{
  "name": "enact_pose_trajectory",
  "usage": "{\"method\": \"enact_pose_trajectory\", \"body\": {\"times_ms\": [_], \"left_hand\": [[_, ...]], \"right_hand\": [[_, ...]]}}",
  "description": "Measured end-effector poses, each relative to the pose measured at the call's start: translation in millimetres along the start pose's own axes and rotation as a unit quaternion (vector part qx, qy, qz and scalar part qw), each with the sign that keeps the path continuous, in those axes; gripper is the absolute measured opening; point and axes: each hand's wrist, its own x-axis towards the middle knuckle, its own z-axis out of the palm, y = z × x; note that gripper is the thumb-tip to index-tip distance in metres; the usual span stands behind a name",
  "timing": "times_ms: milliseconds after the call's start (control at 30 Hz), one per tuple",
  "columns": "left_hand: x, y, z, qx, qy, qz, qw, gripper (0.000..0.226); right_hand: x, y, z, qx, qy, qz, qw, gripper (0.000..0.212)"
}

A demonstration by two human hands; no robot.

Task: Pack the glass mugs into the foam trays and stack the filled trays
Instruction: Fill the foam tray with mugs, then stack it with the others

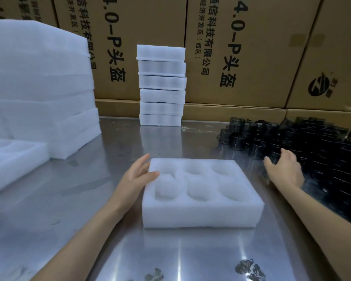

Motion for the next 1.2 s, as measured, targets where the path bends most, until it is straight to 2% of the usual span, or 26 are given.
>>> {"method": "enact_pose_trajectory", "body": {"times_ms": [133, 167, 267, 367, 433, 500, 600, 700, 800, 967, 1133, 1200], "left_hand": [[-1, 1, 1, 0.008, -0.018, 0.007, 1.000, 0.080], [0, 0, 1, 0.009, -0.020, 0.011, 1.000, 0.077], [3, -3, 1, 0.009, -0.023, 0.028, 0.999, 0.050], [3, -4, 2, 0.025, -0.028, 0.038, 0.999, 0.038], [3, -4, 2, 0.035, -0.033, 0.041, 0.998, 0.036], [4, -4, 2, 0.044, -0.038, 0.042, 0.997, 0.037], [4, -5, 1, 0.059, -0.048, 0.047, 0.996, 0.037], [4, -6, 1, 0.070, -0.051, 0.047, 0.995, 0.035], [4, -6, 0, 0.074, -0.050, 0.056, 0.994, 0.035], [3, -3, 0, 0.078, -0.041, 0.061, 0.994, 0.043], [4, -3, 0, 0.076, -0.057, 0.052, 0.994, 0.040], [3, -2, 0, 0.071, -0.063, 0.052, 0.994, 0.044]], "right_hand": [[0, -2, 2, -0.024, 0.039, 0.006, 0.999, 0.046], [-2, -2, 1, -0.016, 0.046, 0.009, 0.999, 0.041], [-9, 0, -2, 0.023, 0.047, 0.008, 0.999, 0.029], [-19, 1, -7, 0.039, 0.037, -0.014, 0.998, 0.023], [-27, -6, -17, 0.115, 0.055, -0.025, 0.992, 0.027], [-37, -23, -33, 0.230, 0.070, -0.049, 0.970, 0.042], [-61, -64, -59, 0.327, 0.037, -0.141, 0.934, 0.060], [-94, -108, -63, 0.321, -0.048, -0.242, 0.914, 0.051], [-126, -145, -50, 0.287, -0.115, -0.285, 0.907, 0.051], [-142, -168, -23, 0.221, -0.181, -0.296, 0.911, 0.059], [-142, -165, -19, 0.165, -0.208, -0.331, 0.905, 0.064], [-143, -165, -20, 0.168, -0.220, -0.319, 0.906, 0.064]]}}
